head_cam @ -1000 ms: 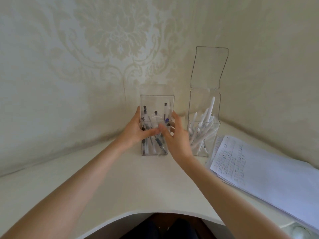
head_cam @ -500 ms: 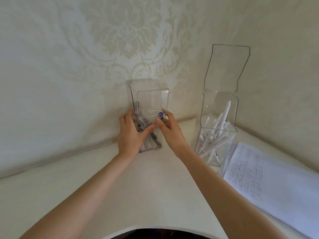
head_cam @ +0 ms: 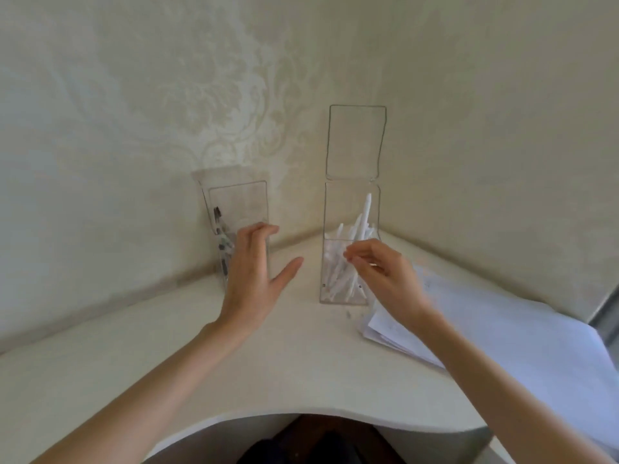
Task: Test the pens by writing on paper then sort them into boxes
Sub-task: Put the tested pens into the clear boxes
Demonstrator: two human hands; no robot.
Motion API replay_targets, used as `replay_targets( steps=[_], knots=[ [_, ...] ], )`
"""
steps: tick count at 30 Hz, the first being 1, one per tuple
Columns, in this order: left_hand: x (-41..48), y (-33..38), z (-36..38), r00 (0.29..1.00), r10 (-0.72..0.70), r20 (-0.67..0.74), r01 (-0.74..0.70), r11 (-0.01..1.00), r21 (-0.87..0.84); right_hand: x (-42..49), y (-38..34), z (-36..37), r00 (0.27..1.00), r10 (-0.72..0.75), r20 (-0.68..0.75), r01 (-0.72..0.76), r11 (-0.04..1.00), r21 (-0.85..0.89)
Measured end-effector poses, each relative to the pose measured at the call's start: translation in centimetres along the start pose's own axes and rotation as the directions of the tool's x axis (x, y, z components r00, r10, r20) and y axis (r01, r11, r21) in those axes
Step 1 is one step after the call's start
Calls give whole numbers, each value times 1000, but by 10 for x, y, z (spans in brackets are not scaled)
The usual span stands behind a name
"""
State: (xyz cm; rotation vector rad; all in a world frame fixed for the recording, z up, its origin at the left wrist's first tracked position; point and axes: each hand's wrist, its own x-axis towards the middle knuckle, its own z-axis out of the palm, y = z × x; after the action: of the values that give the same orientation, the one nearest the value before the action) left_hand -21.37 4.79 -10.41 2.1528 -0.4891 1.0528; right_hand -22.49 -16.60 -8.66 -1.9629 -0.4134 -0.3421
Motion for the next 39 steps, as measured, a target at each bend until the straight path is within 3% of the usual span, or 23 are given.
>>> replay_targets(
  steps=[3, 6, 8, 11, 14, 25, 29, 33, 36, 39],
  knots=[
    [6, 10, 30, 971, -108, 216, 125, 990, -66, 6, 10, -37, 990, 20, -142, -30, 997, -66],
    [16, 14, 56, 851, -267, 452, 355, 927, -120, 34, 10, -60, 979, 63, -193, -85, 991, -107],
    [20, 15, 70, 796, -282, 535, 424, 891, -162, 61, 6, -67, 975, 111, -194, -122, 991, -49],
    [20, 9, 85, 822, -282, 495, 430, 877, -215, 101, -5, -67, 973, 165, -163, -146, 982, 122],
    [17, 2, 87, 831, -272, 485, 432, 865, -255, 126, -14, -65, 982, 153, -111, -131, 974, 182],
    [15, -1, 88, 820, -305, 484, 470, 841, -268, 63, -15, -59, 993, -71, -99, 70, 997, -21],
    [14, -2, 88, 808, -321, 494, 495, 824, -274, 30, 5, -47, 999, -44, -23, 40, 987, -152],
    [11, 8, 85, 825, -342, 450, 483, 840, -249, 22, 26, -37, 996, 77, 40, -76, 997, -16],
    [2, 12, 82, 845, -355, 401, 439, 888, -139, 25, 36, -19, 971, 219, 90, -228, 969, 99],
    [-11, 5, 66, 903, -370, 219, 379, 925, -2, 28, 41, 5, 974, 220, 46, -224, 961, 161]
  ],
)
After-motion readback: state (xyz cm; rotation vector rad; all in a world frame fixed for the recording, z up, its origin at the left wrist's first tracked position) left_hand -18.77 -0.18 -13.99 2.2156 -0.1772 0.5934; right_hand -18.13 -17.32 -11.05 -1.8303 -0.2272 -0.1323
